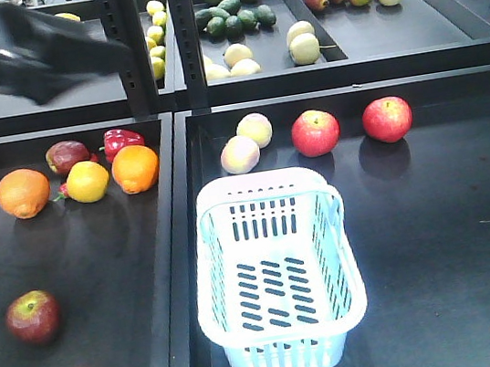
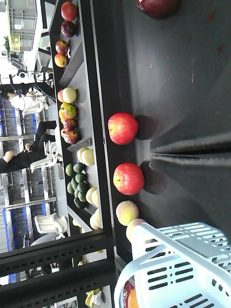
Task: Pick three apples into basket with both arms
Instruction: 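Reach the left gripper over the basket and close on its handle, then lift the light-blue basket by its handle with the left gripper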
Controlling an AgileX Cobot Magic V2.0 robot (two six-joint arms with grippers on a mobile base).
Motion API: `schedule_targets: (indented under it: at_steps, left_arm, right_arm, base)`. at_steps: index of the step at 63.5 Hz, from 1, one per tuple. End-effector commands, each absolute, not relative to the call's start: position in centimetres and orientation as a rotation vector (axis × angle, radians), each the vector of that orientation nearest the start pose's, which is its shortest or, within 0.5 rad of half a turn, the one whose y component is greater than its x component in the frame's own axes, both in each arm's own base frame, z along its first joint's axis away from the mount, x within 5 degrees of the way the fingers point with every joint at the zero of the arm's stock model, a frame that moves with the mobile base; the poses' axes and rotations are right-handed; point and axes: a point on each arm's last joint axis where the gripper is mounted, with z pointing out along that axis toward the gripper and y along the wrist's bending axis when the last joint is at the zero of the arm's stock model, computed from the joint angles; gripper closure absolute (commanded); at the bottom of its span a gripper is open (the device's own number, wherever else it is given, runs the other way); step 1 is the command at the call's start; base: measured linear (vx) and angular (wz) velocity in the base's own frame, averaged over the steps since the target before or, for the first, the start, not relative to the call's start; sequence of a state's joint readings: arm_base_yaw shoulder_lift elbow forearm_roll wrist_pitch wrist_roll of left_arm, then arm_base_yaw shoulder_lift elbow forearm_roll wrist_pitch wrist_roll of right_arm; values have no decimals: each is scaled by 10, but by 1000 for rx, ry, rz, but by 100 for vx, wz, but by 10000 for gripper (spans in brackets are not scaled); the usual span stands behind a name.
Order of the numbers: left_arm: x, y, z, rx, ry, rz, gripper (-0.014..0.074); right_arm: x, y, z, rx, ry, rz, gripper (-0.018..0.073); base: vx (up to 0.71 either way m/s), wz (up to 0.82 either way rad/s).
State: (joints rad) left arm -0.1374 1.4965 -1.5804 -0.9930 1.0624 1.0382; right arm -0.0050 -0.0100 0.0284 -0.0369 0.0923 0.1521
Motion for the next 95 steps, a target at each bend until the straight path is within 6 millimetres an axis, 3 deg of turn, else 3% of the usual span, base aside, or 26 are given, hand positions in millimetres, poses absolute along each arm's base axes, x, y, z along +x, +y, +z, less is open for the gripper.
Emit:
schedule_targets:
  at_steps: [1,15,34,53,76,83,95]
  left_arm:
    - [303,-126,450,1024,1754,-690,45]
    - [329,-175,414,1247,1812,-702,45]
    - [347,-212,363,1419,1900,-639,45]
    - [351,-227,345,1478,1903,-627,57]
    - [375,-238,290,1492,2015,-660,83]
    - [379,-240,282,1489,2031,-664,95]
    - [380,-241,280,1473,2039,-674,222]
  right_arm:
    - [56,-1,201,85,1516,72,564]
    - [56,-1,201,86,1516,73,564]
    - [56,-1,201,86,1516,73,564]
    - [56,-1,201,86,1516,73,564]
    - [56,-1,201,87,1516,74,564]
    - [56,-1,201,87,1516,74,564]
    - [56,-1,201,87,1516,74,564]
  base:
    - [0,0]
    - [0,0]
    - [0,0]
    - [0,0]
    - [0,0]
    - [0,0]
    - [0,0]
